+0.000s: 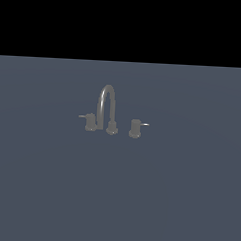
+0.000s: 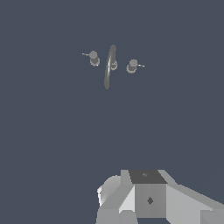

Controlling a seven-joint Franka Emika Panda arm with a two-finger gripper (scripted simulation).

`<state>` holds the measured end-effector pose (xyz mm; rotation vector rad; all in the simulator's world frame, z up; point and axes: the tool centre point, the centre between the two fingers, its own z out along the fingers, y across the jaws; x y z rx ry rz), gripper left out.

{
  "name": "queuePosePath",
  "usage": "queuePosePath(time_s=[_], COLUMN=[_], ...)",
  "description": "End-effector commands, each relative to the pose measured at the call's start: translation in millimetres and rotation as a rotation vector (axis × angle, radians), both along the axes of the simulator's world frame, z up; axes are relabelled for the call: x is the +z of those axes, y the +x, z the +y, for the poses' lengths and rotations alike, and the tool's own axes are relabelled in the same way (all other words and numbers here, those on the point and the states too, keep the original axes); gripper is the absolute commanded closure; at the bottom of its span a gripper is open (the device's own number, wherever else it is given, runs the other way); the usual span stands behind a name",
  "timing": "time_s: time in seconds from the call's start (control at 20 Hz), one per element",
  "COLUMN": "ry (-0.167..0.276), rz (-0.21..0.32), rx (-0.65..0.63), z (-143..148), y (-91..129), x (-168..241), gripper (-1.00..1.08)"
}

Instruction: Turn on the faucet by rotating a designated handle.

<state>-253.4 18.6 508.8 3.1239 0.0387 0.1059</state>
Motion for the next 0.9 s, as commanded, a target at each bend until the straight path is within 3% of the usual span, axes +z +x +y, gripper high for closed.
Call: queuePosePath(time_s=[0.0,0.45,0.85], ry=[0.000,-0.041,-0.025], rz=[0.000,0.021,0.022], rx=[0.000,0.020,0.003], z=[0.0,-5.3,-3.3], y=[0.0,4.4,10.7], x=[0.0,-6.6,-7.3], gripper=[1.08,1.08,1.08])
